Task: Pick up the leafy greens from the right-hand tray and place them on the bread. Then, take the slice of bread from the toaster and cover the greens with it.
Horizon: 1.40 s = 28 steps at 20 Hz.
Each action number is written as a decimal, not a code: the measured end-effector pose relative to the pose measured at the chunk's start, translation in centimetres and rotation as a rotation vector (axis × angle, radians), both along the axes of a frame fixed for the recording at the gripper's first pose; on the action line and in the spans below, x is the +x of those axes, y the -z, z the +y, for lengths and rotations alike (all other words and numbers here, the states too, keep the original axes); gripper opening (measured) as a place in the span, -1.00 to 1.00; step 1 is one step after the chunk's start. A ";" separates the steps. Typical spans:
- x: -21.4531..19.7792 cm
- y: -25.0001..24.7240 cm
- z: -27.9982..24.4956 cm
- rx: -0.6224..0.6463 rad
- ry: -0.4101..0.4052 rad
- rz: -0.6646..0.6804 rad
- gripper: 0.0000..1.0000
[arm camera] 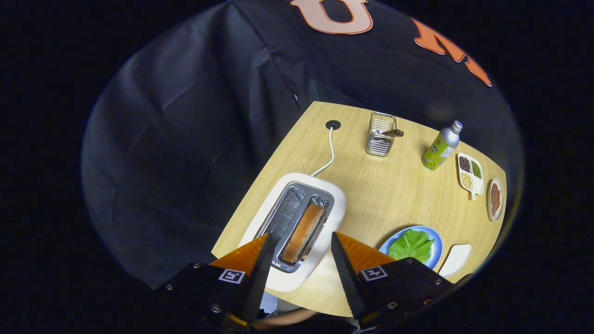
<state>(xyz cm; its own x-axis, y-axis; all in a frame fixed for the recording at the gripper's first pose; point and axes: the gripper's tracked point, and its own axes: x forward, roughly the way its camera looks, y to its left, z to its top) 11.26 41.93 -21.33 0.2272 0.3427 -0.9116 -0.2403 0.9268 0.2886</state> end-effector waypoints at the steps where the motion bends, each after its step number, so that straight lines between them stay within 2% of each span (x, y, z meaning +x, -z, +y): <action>1: 0.2 0.4 0.4 -0.008 0.004 0.008 0.45; 4: 0.7 1.5 1.1 -0.029 0.027 0.031 0.27; 7: 1.0 2.5 1.4 -0.056 0.051 0.047 -0.04; 9: 1.0 2.9 1.4 -0.072 0.053 0.049 -0.23; 15: 0.9 3.1 0.8 -0.099 0.053 0.030 -0.64; 18: 0.8 2.5 0.8 -0.072 0.046 0.017 -0.72; 28: 0.6 -3.5 -1.5 0.101 0.077 -0.059 -0.73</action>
<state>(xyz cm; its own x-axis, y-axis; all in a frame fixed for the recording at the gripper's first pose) 11.85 40.45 -17.80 0.3084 0.4117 -0.8576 -0.1892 0.9100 0.3688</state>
